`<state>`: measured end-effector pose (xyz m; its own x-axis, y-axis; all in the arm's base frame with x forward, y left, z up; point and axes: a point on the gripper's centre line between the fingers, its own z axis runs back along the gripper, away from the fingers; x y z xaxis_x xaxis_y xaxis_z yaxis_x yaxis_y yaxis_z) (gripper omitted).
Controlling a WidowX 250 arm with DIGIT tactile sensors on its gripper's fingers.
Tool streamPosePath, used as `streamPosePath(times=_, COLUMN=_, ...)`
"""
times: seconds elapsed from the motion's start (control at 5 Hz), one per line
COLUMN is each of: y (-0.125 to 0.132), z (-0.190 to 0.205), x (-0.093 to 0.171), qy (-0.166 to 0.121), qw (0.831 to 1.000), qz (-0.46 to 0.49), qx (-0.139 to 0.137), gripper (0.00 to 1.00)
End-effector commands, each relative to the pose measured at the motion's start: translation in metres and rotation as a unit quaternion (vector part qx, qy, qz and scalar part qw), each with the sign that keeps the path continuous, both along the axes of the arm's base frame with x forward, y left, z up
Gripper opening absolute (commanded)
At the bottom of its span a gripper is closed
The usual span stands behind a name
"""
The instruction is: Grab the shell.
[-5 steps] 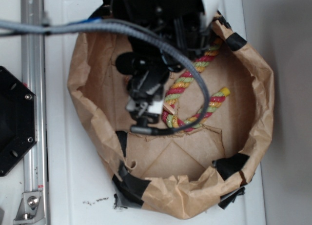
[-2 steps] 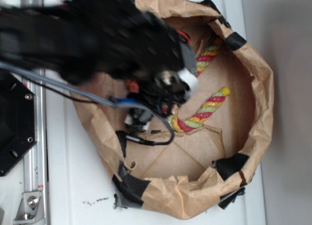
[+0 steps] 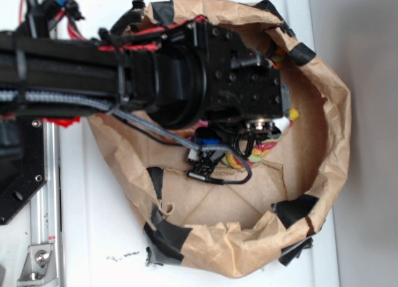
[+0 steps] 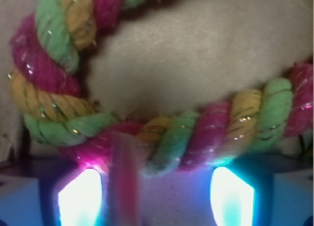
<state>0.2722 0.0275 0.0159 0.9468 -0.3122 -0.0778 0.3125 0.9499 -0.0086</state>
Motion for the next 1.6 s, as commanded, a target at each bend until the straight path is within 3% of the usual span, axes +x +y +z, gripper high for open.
streamPosePath(times=0.0, y=-0.023, z=0.095, x=0.021, qy=-0.095, qw=0.995, qz=0.000, qx=-0.026, gripper=0.00)
streamPosePath(times=0.2, y=-0.028, z=0.138, x=0.027, qy=-0.112, qw=0.992, qz=0.015, qx=-0.053, gripper=0.00)
streamPosePath(times=0.4, y=-0.032, z=0.131, x=0.024, qy=-0.089, qw=0.995, qz=0.026, qx=-0.044, gripper=1.00)
streamPosePath(times=0.8, y=0.003, z=0.071, x=-0.019, qy=-0.018, qw=0.999, qz=0.030, qx=-0.003, gripper=1.00)
streamPosePath(times=1.2, y=0.023, z=0.040, x=-0.055, qy=0.045, qw=0.997, qz=0.064, qx=0.024, gripper=1.00)
streamPosePath(times=1.4, y=0.019, z=0.022, x=-0.058, qy=0.054, qw=0.997, qz=0.060, qx=0.014, gripper=1.00)
